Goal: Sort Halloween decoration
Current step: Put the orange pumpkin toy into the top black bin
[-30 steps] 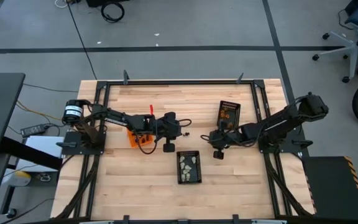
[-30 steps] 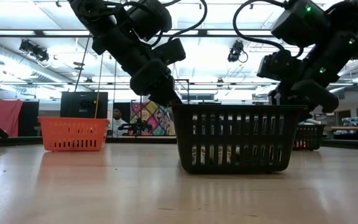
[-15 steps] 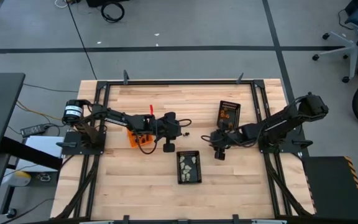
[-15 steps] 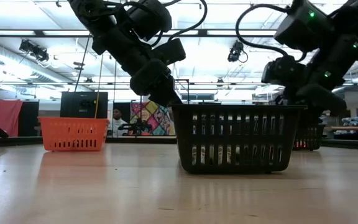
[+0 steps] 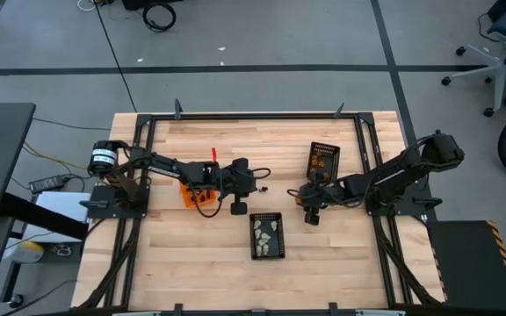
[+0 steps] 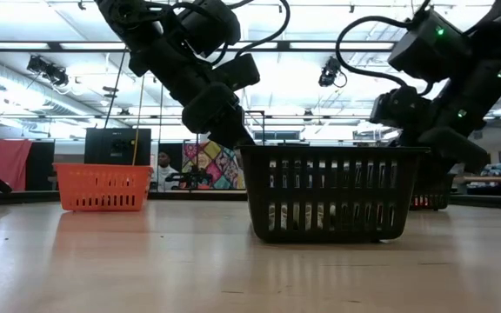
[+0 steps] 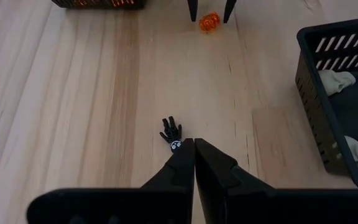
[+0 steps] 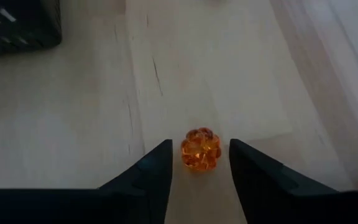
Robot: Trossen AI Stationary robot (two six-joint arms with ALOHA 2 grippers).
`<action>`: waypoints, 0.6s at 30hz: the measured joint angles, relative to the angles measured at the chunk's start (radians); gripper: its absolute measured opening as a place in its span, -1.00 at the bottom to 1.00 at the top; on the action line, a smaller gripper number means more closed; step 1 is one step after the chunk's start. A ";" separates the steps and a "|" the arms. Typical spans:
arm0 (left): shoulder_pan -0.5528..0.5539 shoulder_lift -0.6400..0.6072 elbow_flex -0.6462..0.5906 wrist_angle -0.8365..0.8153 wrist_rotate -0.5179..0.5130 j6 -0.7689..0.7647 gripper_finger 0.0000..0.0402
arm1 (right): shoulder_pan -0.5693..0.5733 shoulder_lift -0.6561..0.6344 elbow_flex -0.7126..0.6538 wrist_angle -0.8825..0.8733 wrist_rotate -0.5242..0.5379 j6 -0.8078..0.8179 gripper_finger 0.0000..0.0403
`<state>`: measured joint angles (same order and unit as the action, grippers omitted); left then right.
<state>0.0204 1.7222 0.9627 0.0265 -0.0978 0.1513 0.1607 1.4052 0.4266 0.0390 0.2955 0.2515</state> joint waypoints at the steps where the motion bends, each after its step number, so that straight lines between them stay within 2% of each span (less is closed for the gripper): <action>1: 0.000 0.000 0.000 0.000 0.000 0.000 -0.92 | 0.000 0.000 -0.005 0.008 0.000 -0.009 -0.19; 6: 0.000 0.000 0.000 0.000 0.000 0.000 -0.92 | -0.002 0.000 -0.055 0.114 -0.002 -0.030 -0.24; 18: 0.000 0.000 0.000 0.000 0.000 0.000 -0.92 | -0.021 0.000 -0.120 0.232 -0.007 -0.053 -0.26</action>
<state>0.0204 1.7222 0.9627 0.0265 -0.0978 0.1516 0.1401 1.4052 0.3067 0.2707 0.2888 0.1982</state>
